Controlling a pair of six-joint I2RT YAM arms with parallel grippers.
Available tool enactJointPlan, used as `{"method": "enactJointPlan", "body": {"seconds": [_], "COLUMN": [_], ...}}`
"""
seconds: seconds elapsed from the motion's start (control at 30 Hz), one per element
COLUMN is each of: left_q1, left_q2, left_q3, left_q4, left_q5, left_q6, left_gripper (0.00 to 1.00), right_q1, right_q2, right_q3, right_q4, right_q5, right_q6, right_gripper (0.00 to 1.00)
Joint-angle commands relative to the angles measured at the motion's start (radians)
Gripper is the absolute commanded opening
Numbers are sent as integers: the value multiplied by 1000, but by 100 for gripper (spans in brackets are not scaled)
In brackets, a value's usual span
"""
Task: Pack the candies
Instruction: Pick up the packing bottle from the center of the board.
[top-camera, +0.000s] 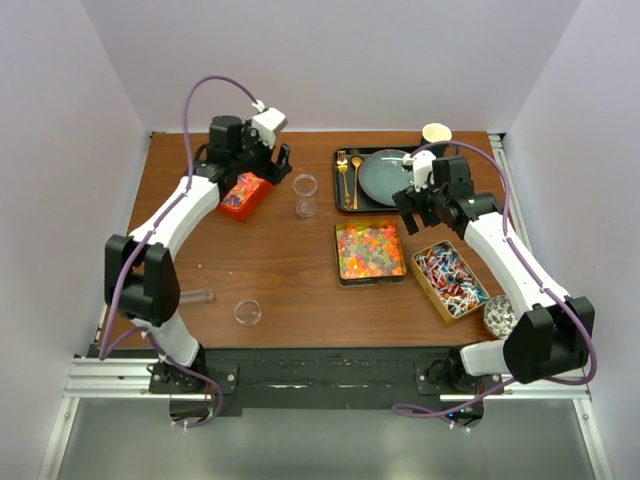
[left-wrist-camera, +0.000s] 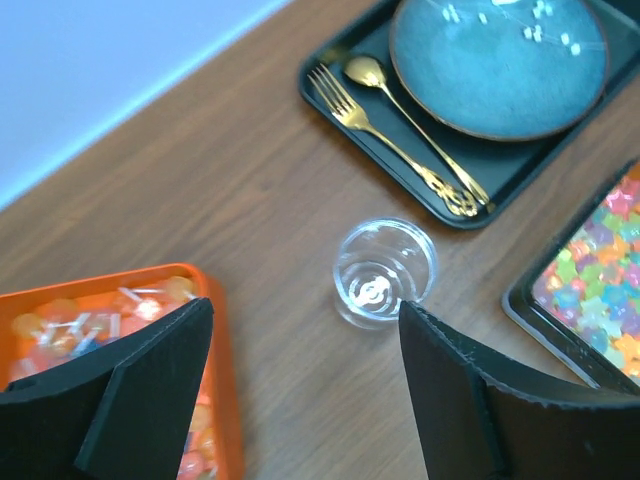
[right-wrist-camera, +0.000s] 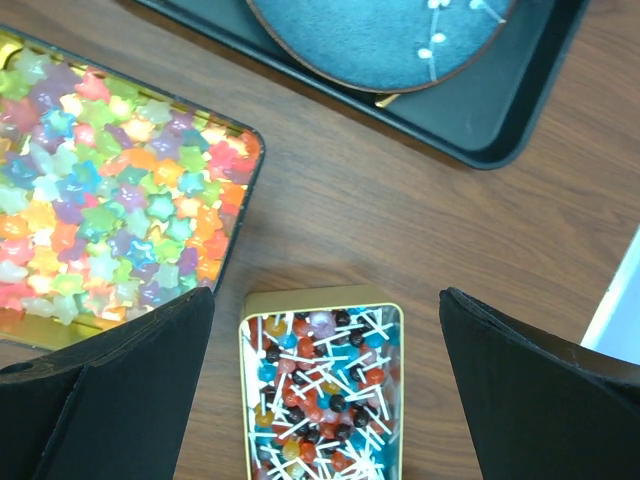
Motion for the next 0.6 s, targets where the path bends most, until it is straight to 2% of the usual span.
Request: {"method": "enactJointPlan", "body": {"seconds": [0.0, 0.13, 0.4, 0.57], "left_q1": [-43, -49, -94, -103], "left_q2": [71, 121, 201, 232], "left_q3": [65, 103, 145, 143], "left_q4": [-49, -34, -40, -35], "left_q5": [-60, -74, -97, -112], "left_q6": [5, -27, -19, -24], "left_gripper": [78, 72, 67, 59], "right_q1": [-2, 0, 0, -2], "right_q2": [3, -4, -12, -21], "right_q3": [38, 19, -19, -35], "right_q4": [-11, -8, 2, 6], "right_q5": [-36, -42, -42, -42], "right_q6": [-13, -8, -11, -19], "right_gripper": [99, 99, 99, 99]}}
